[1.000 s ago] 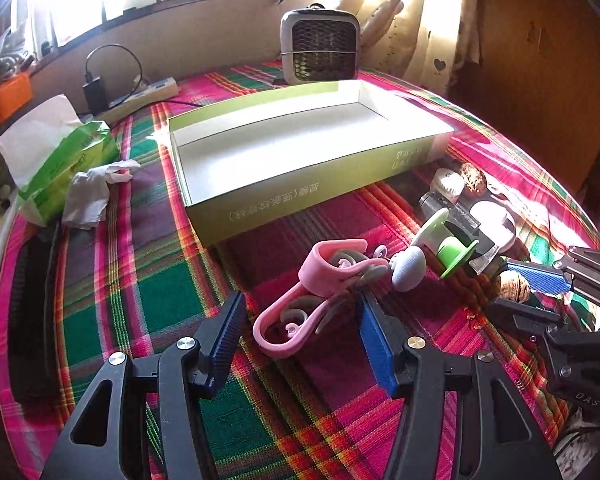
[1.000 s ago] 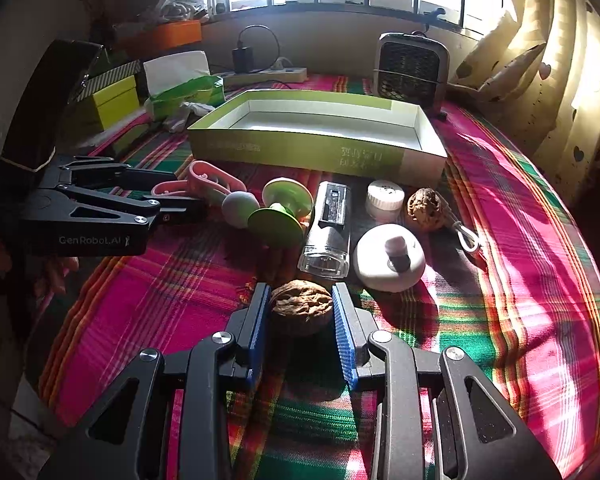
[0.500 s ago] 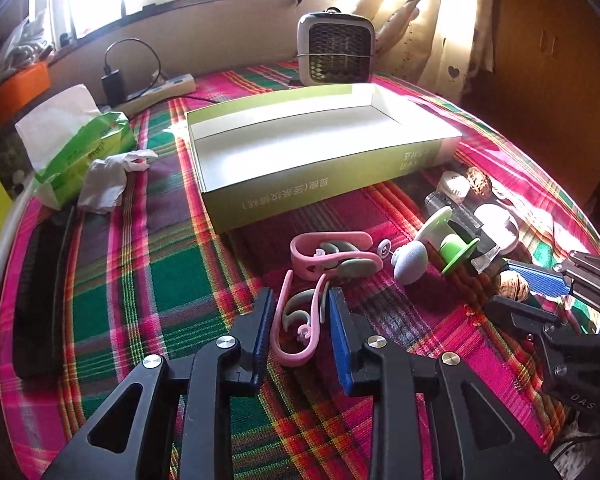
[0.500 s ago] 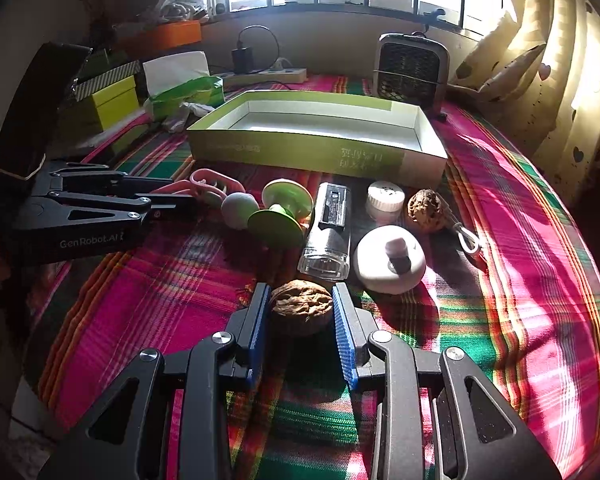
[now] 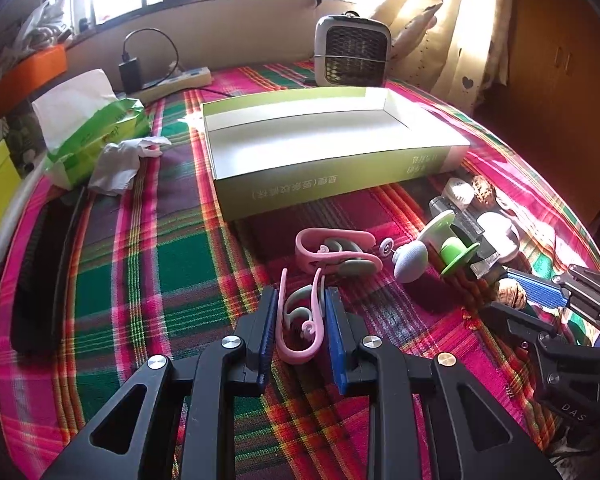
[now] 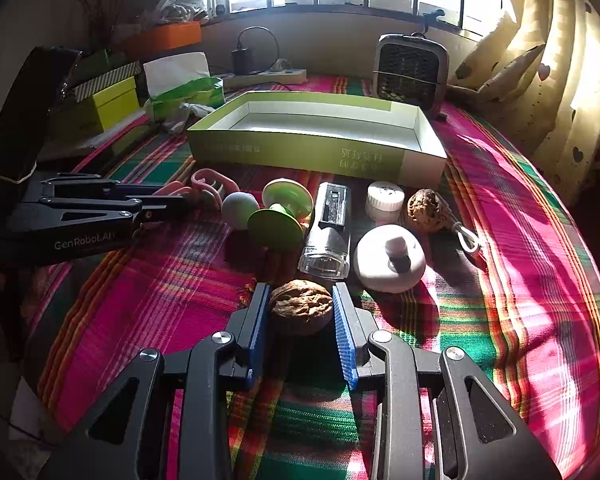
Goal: Organize objects
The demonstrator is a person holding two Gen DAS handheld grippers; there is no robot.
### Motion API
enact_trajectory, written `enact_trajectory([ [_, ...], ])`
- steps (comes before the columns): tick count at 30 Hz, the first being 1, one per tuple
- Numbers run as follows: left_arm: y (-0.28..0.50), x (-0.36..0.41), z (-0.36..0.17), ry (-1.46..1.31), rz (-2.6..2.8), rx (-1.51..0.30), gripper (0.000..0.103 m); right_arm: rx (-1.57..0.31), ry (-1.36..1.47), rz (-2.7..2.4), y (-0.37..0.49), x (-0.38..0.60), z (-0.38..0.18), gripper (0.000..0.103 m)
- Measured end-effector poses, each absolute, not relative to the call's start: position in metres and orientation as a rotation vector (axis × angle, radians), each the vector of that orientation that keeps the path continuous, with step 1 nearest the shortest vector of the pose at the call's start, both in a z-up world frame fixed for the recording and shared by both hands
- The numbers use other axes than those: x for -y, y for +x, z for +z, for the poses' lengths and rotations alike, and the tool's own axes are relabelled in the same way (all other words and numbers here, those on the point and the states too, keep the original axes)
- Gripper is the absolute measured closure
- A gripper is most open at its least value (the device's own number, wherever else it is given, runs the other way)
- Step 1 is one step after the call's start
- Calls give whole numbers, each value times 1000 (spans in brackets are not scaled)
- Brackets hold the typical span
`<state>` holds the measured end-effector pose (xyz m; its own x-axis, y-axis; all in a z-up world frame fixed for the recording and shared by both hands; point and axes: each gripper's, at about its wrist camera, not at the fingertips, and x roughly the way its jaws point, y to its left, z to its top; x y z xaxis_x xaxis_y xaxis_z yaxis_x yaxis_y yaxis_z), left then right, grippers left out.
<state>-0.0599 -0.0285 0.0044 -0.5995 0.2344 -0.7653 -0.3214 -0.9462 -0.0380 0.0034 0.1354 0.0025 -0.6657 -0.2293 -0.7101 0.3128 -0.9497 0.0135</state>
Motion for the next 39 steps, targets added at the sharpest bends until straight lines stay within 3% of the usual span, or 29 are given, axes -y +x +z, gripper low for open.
enact_trajectory([
  [39,-60,14,44,-1138,2619,-87,82,-93,1017,-2607,-21,-143,41,71],
])
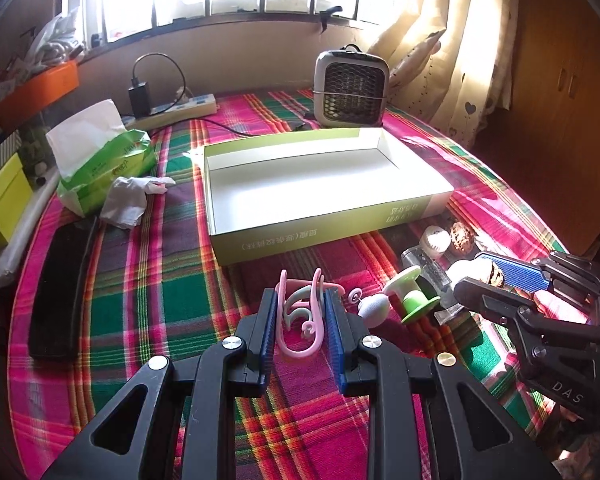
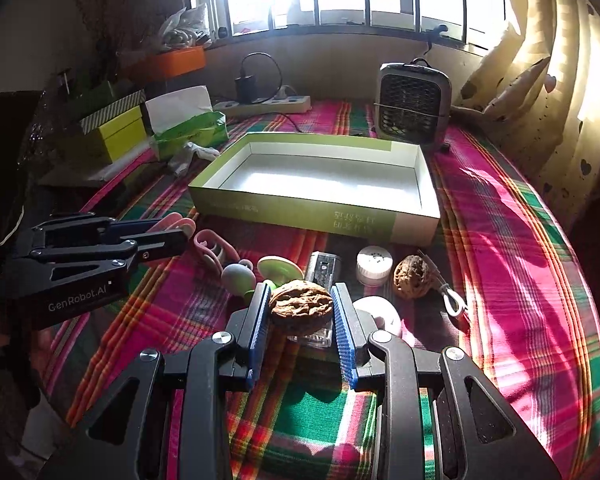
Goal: Organize objects
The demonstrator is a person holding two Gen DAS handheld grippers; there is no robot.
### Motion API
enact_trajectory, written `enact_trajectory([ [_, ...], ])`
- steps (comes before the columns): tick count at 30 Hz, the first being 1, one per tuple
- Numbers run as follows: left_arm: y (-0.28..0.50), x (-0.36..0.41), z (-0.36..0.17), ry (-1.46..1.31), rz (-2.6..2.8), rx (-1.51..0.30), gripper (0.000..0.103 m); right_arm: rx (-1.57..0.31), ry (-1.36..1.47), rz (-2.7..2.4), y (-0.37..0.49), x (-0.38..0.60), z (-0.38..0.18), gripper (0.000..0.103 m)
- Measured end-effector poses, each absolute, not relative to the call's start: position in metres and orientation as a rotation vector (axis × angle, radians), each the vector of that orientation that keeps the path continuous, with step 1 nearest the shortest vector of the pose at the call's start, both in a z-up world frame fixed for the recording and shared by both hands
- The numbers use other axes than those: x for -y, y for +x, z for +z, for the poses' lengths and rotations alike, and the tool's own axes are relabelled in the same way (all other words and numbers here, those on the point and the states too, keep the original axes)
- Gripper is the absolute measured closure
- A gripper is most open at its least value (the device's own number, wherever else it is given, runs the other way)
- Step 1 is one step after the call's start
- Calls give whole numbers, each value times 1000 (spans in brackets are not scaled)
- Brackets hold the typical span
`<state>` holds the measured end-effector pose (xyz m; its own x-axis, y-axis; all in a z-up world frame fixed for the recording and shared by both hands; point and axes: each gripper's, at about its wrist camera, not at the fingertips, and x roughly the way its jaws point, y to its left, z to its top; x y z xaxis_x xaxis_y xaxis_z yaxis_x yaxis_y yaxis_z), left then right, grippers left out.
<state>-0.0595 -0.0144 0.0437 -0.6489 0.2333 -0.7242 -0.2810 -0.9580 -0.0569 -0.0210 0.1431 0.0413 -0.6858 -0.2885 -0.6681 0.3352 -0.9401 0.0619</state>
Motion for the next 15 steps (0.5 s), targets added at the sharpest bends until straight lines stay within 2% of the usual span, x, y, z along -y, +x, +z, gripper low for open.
enact_trajectory([
  [15,-98,7,59,-1121,2617,-46,82,-76,1007,-2585,-74,-146,65,71],
])
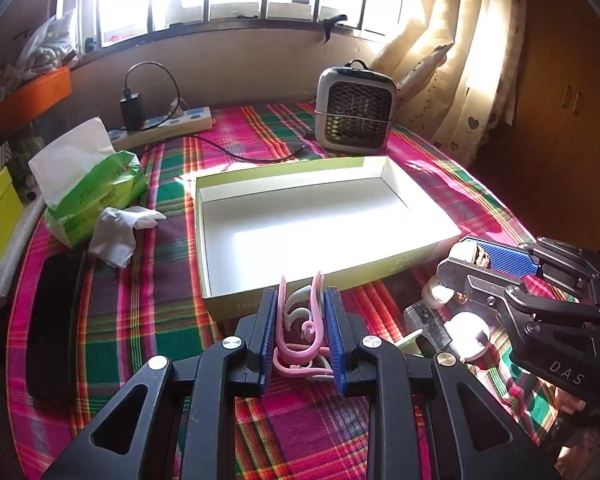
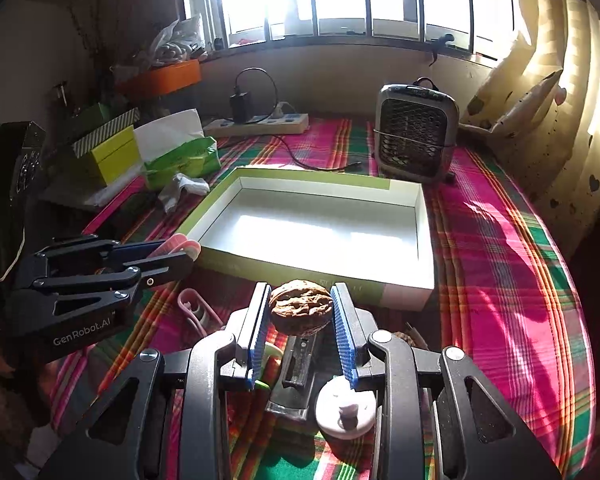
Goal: Organize objects
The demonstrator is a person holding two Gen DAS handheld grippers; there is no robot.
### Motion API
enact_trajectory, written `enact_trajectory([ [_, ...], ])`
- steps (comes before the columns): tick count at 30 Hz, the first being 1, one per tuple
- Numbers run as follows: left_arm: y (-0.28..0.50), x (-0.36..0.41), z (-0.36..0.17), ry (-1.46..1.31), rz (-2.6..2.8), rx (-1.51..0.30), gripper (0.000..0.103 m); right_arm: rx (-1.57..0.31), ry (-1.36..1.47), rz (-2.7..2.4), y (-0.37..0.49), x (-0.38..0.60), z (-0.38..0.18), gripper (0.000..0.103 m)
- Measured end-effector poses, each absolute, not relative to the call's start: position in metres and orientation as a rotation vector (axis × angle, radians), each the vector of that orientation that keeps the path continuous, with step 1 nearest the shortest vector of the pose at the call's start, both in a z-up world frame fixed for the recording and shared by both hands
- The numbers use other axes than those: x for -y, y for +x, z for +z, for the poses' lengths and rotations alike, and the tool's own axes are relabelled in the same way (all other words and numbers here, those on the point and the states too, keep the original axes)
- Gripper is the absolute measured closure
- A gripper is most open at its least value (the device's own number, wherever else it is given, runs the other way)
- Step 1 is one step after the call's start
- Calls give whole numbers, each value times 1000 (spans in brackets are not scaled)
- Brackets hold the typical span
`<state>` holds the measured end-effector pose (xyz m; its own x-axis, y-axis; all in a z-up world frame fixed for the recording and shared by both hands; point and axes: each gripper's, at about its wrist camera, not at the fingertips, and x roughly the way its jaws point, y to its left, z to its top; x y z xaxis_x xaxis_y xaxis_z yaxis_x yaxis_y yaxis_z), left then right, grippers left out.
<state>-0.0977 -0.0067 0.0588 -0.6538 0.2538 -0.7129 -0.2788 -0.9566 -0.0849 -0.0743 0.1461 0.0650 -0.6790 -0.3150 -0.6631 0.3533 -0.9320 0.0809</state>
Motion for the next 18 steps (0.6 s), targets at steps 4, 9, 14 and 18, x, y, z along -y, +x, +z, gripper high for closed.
enact_trajectory([
  [4,-113,5,58,-1134,2619,-34,82,-66,1022,-2577,-95,-147,66,71],
  [9,-135,5,56,-1147,2628,-20,82,-70,1048,-2571,-124,-147,64,71],
  [14,-156,5,51,-1174,2633,-9,82,-90,1080,-2580,-152,-147,61,71],
  [18,-172,1,45,-1193,2623,-20,82,-88,1110,-2575,-172,-148,55,71],
])
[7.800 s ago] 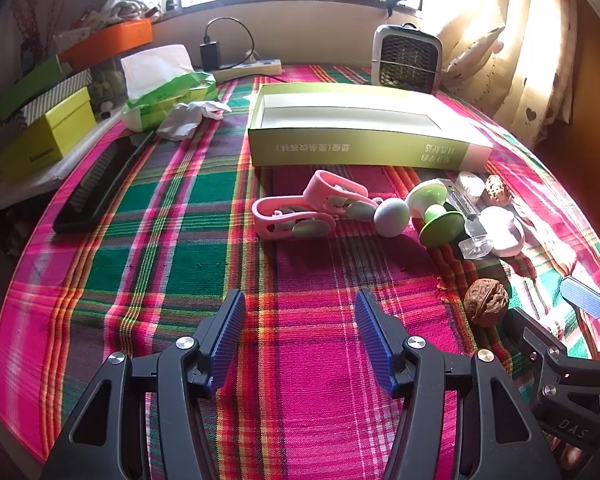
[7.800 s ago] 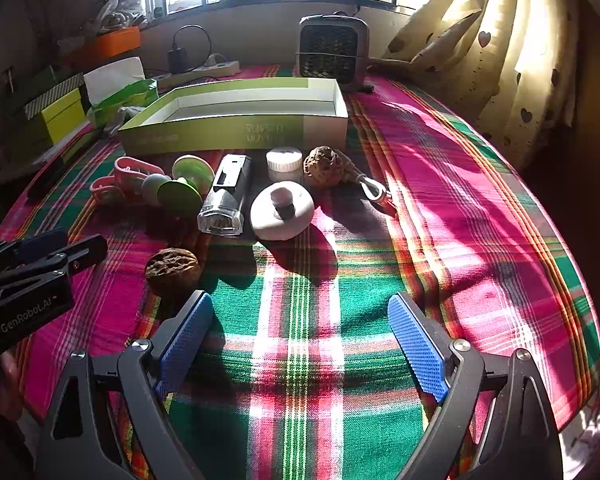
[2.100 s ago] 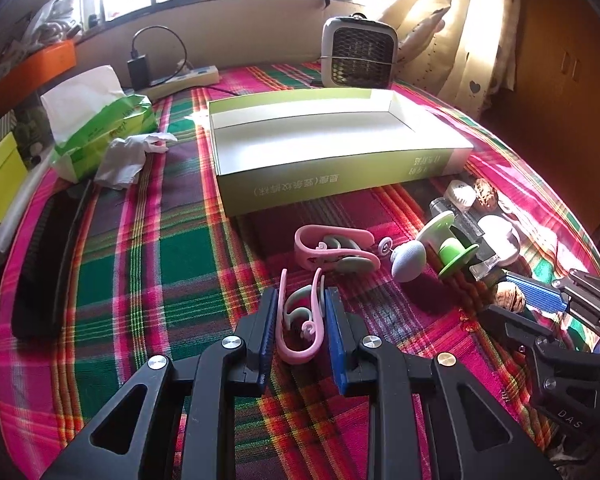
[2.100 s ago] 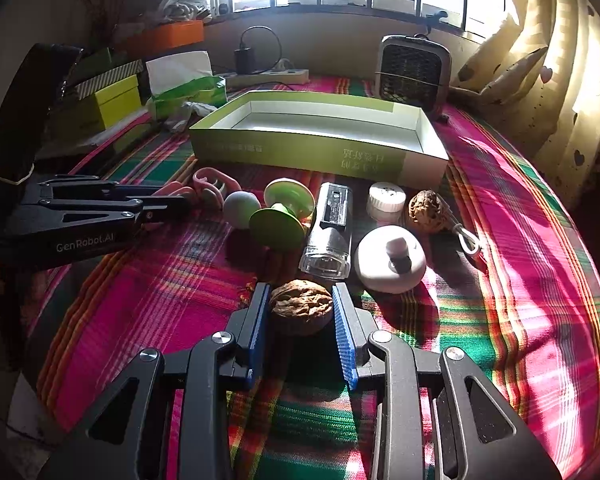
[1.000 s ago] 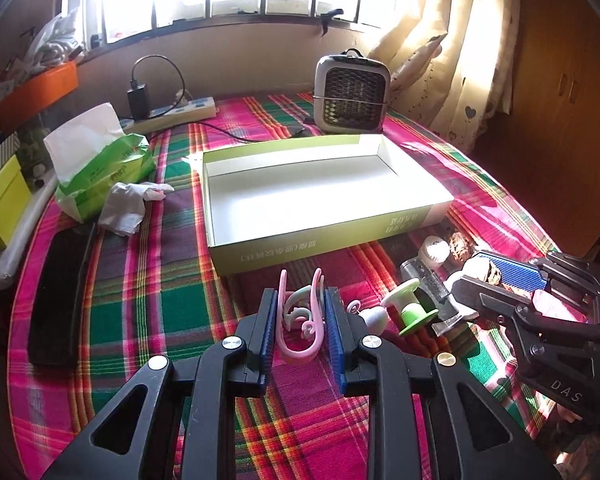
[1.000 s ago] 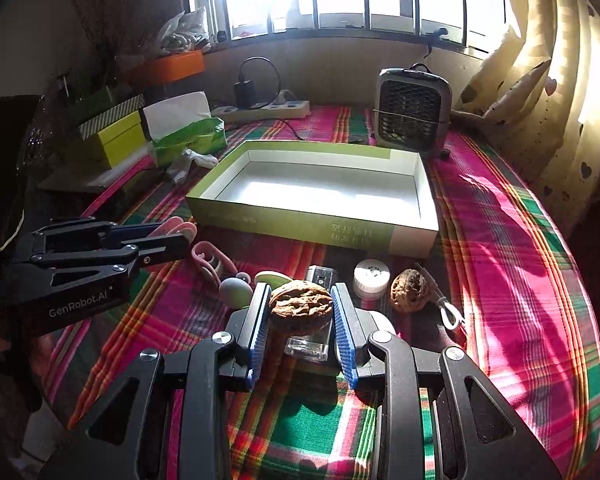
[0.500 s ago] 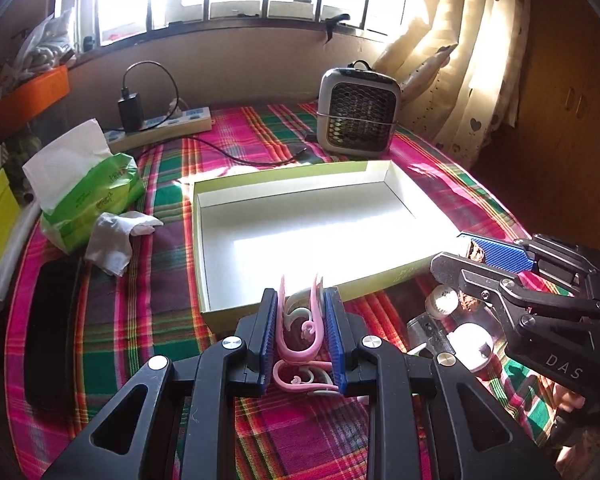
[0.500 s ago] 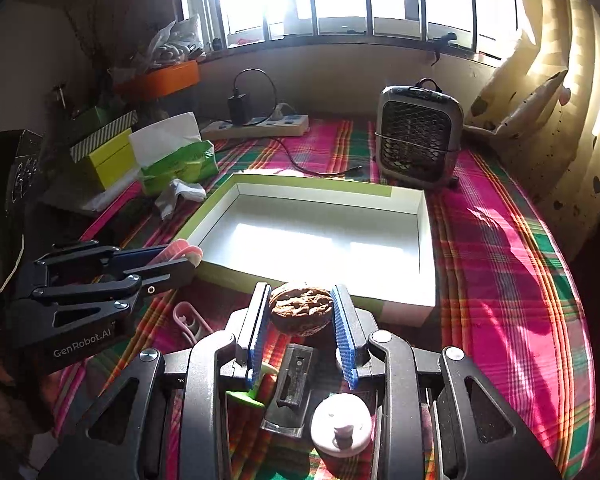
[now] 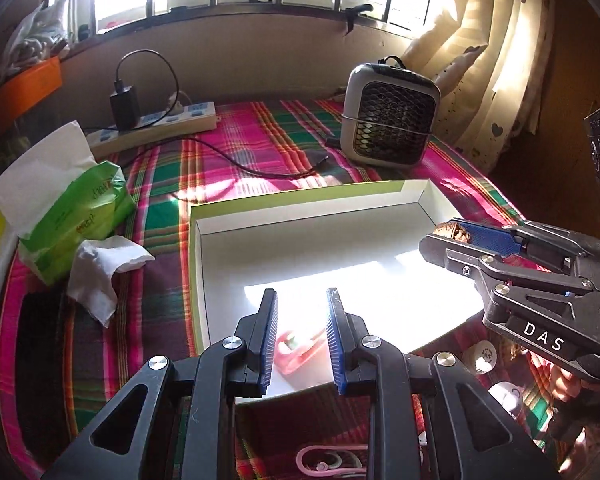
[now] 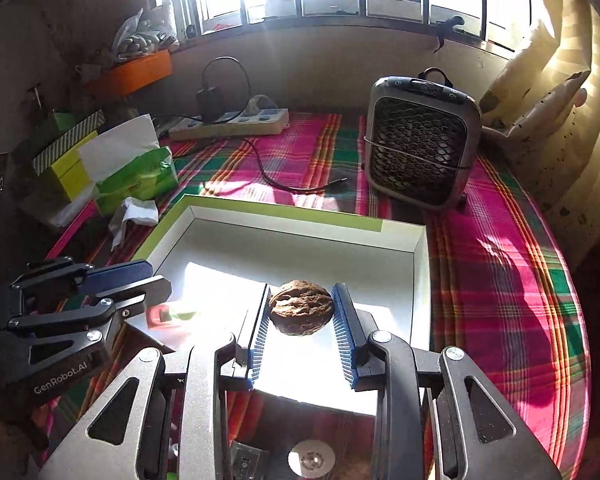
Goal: Organize objects
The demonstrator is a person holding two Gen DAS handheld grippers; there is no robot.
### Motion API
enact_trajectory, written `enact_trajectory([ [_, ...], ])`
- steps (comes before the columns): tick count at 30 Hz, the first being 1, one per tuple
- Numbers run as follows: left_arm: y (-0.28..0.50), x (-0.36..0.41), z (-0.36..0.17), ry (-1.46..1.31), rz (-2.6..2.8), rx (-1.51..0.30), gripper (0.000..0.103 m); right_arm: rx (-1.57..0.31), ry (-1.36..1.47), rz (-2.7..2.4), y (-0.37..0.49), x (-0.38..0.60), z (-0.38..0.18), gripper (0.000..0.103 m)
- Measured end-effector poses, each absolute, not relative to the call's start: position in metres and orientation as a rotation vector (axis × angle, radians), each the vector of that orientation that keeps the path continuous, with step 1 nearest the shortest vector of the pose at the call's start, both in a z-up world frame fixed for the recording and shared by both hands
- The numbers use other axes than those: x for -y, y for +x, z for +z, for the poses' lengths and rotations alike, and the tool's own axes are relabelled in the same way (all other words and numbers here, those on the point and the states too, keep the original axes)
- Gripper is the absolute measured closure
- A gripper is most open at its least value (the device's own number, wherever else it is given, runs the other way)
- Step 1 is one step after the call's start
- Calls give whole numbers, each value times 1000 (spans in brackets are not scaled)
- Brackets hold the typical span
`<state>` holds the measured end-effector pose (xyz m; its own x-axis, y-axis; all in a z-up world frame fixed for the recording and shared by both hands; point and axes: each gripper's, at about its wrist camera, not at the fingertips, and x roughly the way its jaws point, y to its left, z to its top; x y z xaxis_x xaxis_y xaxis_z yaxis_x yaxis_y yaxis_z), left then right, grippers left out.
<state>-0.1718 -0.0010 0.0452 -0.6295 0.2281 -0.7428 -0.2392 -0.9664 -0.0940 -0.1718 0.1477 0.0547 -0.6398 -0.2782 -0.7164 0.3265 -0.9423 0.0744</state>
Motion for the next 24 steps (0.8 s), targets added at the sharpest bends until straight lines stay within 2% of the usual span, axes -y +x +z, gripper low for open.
enact_trajectory([
  [24,-192,0,28,-1244,2593,-6,82,-116,1275,-2577,-237,-142,23,71],
])
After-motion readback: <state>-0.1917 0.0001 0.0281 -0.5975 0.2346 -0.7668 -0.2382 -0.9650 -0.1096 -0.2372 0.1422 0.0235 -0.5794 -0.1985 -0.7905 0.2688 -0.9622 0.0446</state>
